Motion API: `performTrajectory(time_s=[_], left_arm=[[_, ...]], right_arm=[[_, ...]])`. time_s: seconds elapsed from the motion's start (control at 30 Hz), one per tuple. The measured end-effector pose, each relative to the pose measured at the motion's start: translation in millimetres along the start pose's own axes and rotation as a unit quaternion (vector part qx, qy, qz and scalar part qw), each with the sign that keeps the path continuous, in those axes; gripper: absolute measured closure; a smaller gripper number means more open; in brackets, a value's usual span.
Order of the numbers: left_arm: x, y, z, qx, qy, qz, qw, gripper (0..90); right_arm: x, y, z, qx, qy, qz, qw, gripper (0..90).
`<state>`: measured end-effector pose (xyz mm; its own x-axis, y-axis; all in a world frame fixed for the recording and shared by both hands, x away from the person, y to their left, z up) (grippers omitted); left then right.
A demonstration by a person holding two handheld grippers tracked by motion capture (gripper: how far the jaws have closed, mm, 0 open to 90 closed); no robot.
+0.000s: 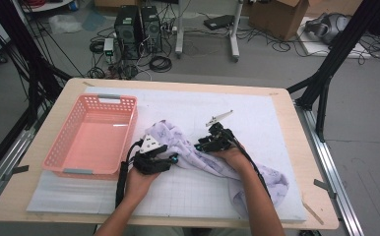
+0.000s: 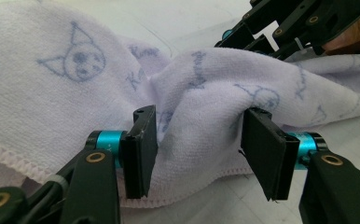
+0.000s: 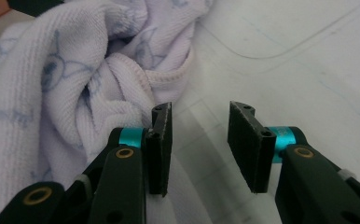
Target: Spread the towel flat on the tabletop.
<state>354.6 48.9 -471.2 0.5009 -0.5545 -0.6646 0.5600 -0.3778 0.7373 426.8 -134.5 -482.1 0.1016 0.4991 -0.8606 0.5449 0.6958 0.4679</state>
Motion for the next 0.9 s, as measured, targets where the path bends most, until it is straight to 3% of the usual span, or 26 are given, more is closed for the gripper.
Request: performTrajectory(time_s=[0.03, 0.07, 0.1, 0.13, 0.17, 0.2, 0.4, 0.43, 0.47, 0.53, 0.6, 0.7, 0.8, 0.9], left_arm=[[0.2, 0.1, -0.2, 0.001, 0.0, 0.0, 1.0, 46.0], [0.4, 0.2, -0.3, 0.001, 0.001, 0.001, 1.0, 46.5], [0.5, 0.1, -0.3, 0.001, 0.002, 0.0, 1.0, 46.8], [0.4, 0.1, -0.1, 0.001, 0.002, -0.001, 1.0, 46.9], [0.3, 0.2, -0.2, 0.002, 0.002, -0.001, 1.0, 46.9], [0.1, 0.2, 0.0, 0.001, 0.002, 0.0, 1.0, 46.9], [-0.3, 0.0, -0.1, -0.001, -0.002, 0.0, 1.0, 46.8], [-0.4, 0.1, -0.1, -0.002, -0.002, 0.001, 1.0, 46.8], [-0.5, 0.2, 0.0, -0.002, -0.003, 0.002, 1.0, 46.8], [-0.6, 0.3, -0.2, -0.002, -0.002, 0.002, 1.0, 46.8], [-0.3, 0.5, -0.4, -0.004, -0.003, 0.003, 1.0, 46.8], [0.1, 0.4, 0.1, -0.003, -0.004, 0.002, 1.0, 46.8], [-0.1, 0.3, -0.2, -0.004, -0.004, 0.002, 1.0, 46.8], [-0.3, 0.2, 0.4, -0.004, -0.004, 0.001, 1.0, 46.8]], right_arm=[[0.8, 0.6, -2.5, -0.009, -0.011, -0.004, 0.9999, 60.4], [0.9, 0.5, -5.0, -0.015, -0.019, -0.009, 0.9997, 66.9], [1.0, 0.5, -7.0, -0.025, -0.023, -0.015, 0.9993, 79.8], [2.9, 0.8, -11.6, -0.042, -0.019, -0.023, 0.9987, 87.5], [3.5, 1.4, -14.0, -0.049, -0.024, -0.025, 0.9982, 89.2], [3.3, 1.4, -14.6, -0.05, -0.027, -0.026, 0.998, 89.4], [-0.8, -0.6, -9.1, -0.018, 0.014, -0.001, 0.9997, 89.0], [-2.5, 0.5, -7.2, -0.011, 0.014, 0.009, 0.9998, 83.6], [-4.7, 2.5, -6.0, 0.002, 0.015, 0.023, 0.9996, 69.7], [-7.9, 6.5, -2.9, 0.015, 0.012, 0.046, 0.9987, 57.1], [-6.3, 8.4, -4.2, 0.017, 0.02, 0.052, 0.9983, 54.8], [6.4, 7.1, -12.9, 0.002, 0.043, 0.024, 0.9988, 58.3], [8.1, 9.4, -19.7, -0.024, 0.041, 0.019, 0.9987, 74.8], [6.8, 9.1, -22.0, -0.028, 0.044, 0.014, 0.9985, 84.2]])
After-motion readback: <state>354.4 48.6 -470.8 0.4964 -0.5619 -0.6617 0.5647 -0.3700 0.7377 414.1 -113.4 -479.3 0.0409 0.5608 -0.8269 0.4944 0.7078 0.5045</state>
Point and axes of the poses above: each handheld gripper's, and its own axes: x roughly forward along the jaws, y roughly out of its top, z roughly to its right, the point moved 6 cm from there along x, roughly forward along the jaws, and after that the axes turned 14 degrees about -z, right-handed, at the moved point
